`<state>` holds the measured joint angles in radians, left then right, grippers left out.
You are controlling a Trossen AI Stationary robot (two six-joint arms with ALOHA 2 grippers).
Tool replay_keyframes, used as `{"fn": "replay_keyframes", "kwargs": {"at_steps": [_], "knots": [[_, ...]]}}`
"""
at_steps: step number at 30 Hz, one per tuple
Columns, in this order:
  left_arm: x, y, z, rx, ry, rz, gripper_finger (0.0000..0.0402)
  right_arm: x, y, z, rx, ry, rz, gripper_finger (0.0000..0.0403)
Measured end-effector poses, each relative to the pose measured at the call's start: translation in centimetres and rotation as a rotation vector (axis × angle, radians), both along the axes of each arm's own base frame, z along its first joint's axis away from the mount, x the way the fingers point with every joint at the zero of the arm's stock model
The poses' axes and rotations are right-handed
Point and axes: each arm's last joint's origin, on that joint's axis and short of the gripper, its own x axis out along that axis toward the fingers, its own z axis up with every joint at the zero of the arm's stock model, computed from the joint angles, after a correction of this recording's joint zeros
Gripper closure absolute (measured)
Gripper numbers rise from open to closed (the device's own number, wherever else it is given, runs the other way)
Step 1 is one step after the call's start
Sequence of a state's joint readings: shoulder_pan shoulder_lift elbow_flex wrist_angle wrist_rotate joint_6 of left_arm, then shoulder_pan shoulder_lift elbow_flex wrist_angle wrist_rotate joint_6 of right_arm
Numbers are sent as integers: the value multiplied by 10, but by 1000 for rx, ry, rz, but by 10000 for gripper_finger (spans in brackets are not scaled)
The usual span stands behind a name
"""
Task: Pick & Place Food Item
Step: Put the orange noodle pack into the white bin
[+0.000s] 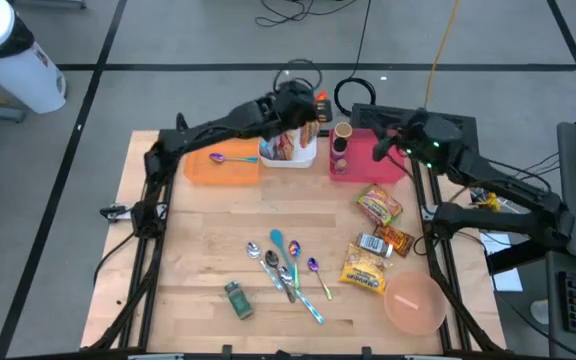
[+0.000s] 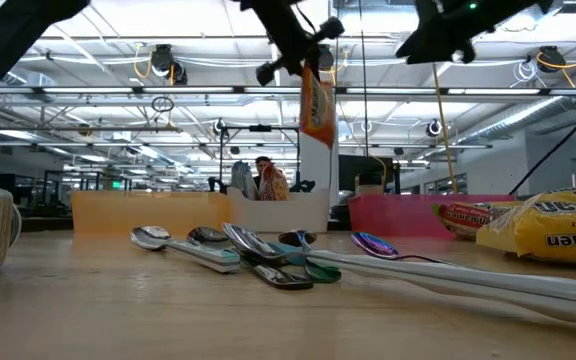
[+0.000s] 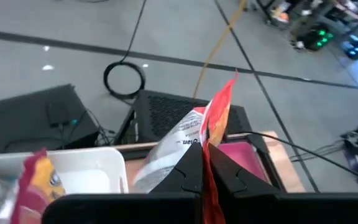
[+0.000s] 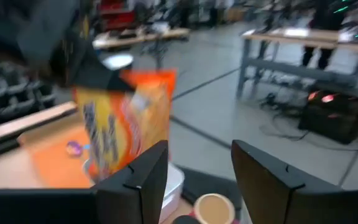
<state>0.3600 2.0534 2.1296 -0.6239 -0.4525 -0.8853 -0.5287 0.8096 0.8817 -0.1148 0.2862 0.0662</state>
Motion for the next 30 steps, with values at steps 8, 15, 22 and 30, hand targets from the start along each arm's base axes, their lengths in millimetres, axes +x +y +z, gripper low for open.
{"fn": "replay_keyframes", "kwargs": {"at_steps": [8, 15, 22, 30], "knots": [[19, 3, -27, 27, -7, 131, 400, -24, 14, -15, -17, -29, -5, 234], [18, 5, -42, 15, 70, 191, 400, -32, 18, -22, -15, -45, -6, 234], [23, 7, -63, -5, 109, 256, 400, -31, 18, -22, -15, -41, -5, 234], [27, 9, -81, -25, 151, 278, 400, -30, 18, -23, -18, -31, -3, 234]]}}
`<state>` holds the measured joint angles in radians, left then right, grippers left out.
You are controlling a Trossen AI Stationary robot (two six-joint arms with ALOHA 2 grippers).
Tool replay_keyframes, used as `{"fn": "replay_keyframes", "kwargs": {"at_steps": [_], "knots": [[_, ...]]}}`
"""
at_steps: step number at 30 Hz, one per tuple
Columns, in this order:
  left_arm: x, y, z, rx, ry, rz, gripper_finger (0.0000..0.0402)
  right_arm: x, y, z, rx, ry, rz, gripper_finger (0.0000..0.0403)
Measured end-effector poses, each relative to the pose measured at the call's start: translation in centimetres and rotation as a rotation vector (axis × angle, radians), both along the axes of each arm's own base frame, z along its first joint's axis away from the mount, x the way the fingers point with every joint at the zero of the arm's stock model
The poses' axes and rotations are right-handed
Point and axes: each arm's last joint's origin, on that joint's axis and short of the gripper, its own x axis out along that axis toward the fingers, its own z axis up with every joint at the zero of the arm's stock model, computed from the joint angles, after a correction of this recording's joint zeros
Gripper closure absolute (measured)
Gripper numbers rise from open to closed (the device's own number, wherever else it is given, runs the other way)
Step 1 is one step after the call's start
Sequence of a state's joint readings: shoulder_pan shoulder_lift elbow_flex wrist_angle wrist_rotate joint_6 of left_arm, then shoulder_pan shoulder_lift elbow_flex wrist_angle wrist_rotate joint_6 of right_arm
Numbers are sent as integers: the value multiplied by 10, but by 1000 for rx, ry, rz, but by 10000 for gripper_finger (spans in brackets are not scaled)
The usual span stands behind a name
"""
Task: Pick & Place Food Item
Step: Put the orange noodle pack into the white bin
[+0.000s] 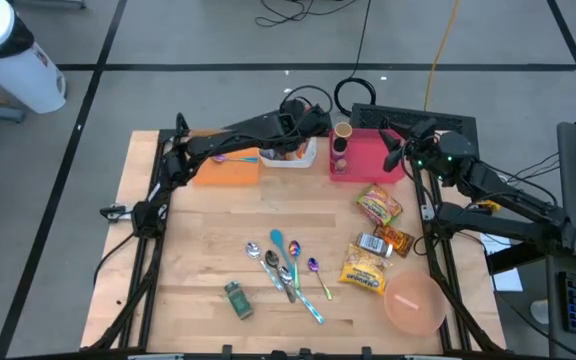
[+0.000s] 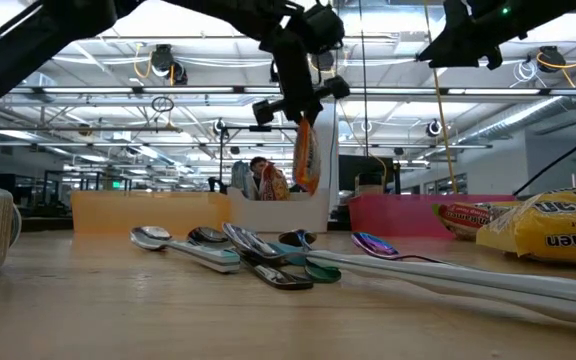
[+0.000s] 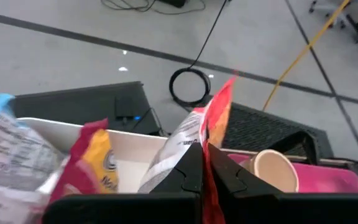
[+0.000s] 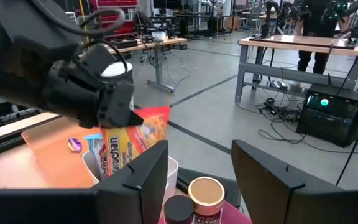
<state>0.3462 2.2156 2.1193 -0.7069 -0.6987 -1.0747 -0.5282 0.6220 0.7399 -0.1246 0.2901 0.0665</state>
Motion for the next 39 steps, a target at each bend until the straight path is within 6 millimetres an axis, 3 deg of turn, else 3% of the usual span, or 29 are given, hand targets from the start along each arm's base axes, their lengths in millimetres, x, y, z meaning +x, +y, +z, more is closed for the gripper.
{"fn": "replay_keyframes", "kwargs": {"at_steps": [24, 31, 39], "knots": [[-4, 3, -60, -47, 6, 127, 401, 1, -1, -4, 19, 33, -1, 234], [-3, 10, -59, -19, -3, 114, 401, 5, -3, -6, 30, 51, 0, 234], [-12, 18, -63, -24, 112, 99, 401, 8, -4, -8, 36, 62, 0, 234]]}}
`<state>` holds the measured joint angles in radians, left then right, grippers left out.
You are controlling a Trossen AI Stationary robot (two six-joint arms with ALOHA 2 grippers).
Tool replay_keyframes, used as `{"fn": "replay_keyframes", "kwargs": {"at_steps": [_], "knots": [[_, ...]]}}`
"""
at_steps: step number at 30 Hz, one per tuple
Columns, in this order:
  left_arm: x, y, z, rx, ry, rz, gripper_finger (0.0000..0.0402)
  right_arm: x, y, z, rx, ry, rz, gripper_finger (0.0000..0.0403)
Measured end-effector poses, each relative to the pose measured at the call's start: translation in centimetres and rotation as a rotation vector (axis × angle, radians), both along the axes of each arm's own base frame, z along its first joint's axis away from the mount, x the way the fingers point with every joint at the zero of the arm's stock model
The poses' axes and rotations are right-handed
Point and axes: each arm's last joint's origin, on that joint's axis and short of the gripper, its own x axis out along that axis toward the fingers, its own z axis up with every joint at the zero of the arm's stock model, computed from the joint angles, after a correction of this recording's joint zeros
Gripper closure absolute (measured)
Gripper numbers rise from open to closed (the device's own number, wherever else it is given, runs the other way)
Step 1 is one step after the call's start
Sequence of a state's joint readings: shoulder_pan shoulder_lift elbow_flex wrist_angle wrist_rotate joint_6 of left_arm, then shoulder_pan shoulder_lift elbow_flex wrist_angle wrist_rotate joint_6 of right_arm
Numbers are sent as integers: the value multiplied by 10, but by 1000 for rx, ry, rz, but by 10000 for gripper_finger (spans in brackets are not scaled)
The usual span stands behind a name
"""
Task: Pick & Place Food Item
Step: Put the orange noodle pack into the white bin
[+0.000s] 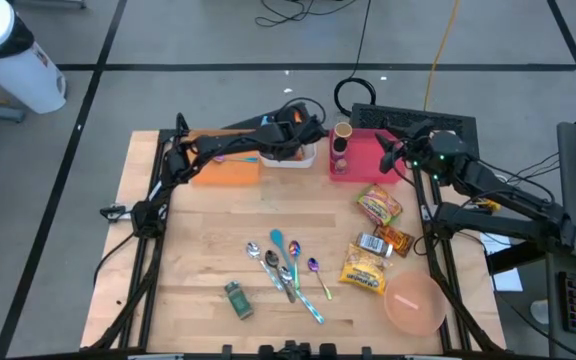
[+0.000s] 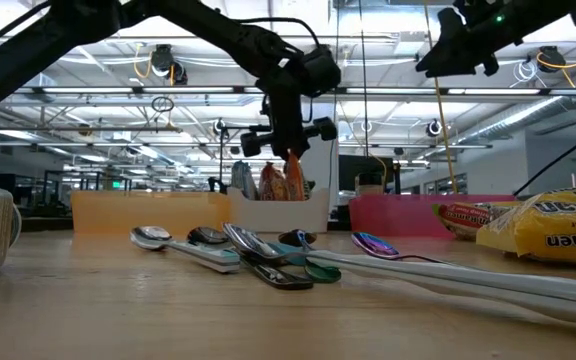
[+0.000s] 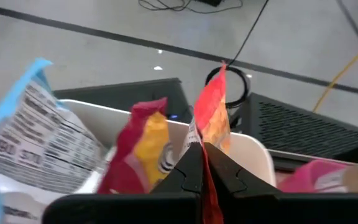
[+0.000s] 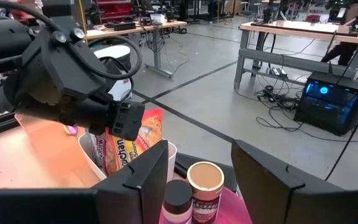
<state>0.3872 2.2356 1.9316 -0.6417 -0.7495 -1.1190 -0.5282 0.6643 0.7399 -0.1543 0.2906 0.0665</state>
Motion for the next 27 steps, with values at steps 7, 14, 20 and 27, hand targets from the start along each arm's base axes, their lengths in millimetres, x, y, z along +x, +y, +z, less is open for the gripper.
{"fn": "replay_keyframes", "kwargs": {"at_steps": [7, 14, 20, 27], "knots": [[-4, 1, -3, -30, 57, -15, 401, 4, -2, -1, 3, 5, 0, 234], [-4, 1, -3, -41, 84, -54, 393, 9, -5, -4, 11, 19, 0, 234], [-5, 3, -3, -58, 80, -65, 379, 10, -6, -5, 41, -8, -7, 234], [-9, 12, -4, -83, 114, -117, 376, 10, -6, -5, 43, -9, -7, 234]]}}
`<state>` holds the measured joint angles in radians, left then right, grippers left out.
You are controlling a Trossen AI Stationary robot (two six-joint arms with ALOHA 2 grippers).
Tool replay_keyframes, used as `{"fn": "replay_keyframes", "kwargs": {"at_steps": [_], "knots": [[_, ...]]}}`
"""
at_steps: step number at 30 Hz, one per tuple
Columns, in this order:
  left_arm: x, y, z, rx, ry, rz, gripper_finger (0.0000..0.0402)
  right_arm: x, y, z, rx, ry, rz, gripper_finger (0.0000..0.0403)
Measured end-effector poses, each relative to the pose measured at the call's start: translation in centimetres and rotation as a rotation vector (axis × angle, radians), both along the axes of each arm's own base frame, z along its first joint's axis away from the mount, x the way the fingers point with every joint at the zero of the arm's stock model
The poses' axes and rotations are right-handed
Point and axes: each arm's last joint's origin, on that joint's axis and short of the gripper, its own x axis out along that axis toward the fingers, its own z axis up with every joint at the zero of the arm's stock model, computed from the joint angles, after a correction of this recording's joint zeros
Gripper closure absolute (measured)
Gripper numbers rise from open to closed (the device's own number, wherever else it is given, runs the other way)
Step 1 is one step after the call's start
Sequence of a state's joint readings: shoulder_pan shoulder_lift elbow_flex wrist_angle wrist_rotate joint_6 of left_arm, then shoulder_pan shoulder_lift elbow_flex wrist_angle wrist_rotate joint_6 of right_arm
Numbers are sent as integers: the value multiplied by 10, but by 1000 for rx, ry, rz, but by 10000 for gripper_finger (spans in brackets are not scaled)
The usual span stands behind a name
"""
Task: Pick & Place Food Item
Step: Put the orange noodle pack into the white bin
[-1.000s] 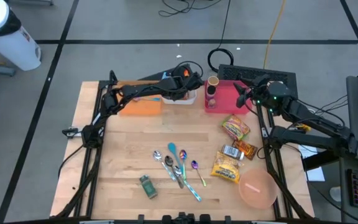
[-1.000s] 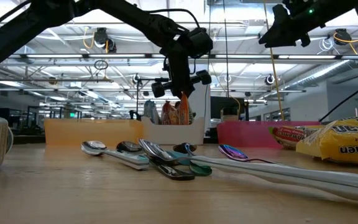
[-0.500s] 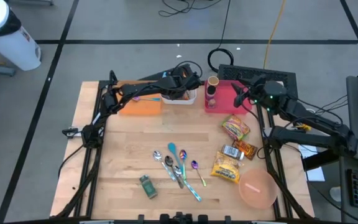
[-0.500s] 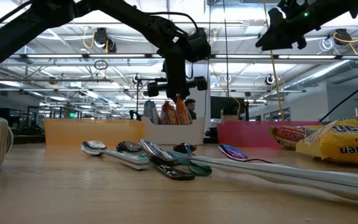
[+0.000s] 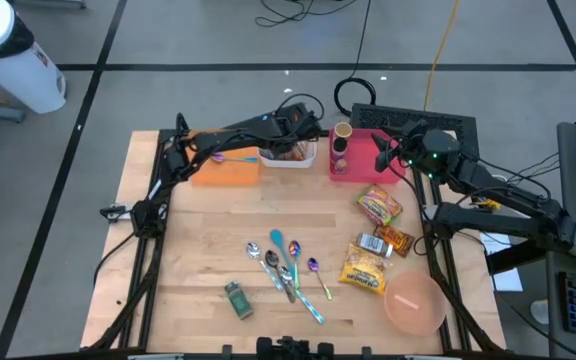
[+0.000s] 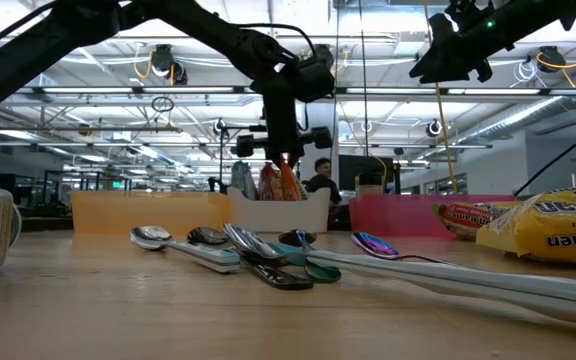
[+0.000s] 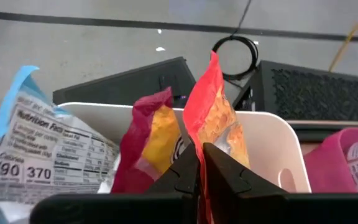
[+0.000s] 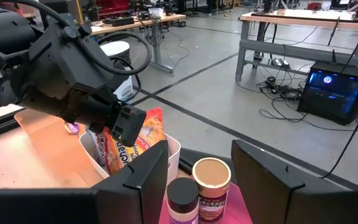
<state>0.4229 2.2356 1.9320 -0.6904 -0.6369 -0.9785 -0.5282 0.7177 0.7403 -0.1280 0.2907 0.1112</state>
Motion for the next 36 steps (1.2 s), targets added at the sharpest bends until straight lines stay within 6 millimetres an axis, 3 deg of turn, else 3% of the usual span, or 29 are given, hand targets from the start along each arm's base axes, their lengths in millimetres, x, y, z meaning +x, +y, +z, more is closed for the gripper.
{"fn": "replay_keyframes", "kwargs": {"at_steps": [8, 25, 29, 36], "knots": [[1, 10, 1, -48, -22, -114, 375, 0, 0, 0, 1, 1, 0, 234], [0, 12, 2, -71, -16, -172, 373, 0, 0, 0, 2, 2, 3, 234], [0, 13, 2, -78, -9, -194, 338, 0, 0, 0, 2, 2, 3, 234], [-1, 15, 2, -78, 4, -206, 225, 0, 0, 0, 3, 2, 5, 234]]}}
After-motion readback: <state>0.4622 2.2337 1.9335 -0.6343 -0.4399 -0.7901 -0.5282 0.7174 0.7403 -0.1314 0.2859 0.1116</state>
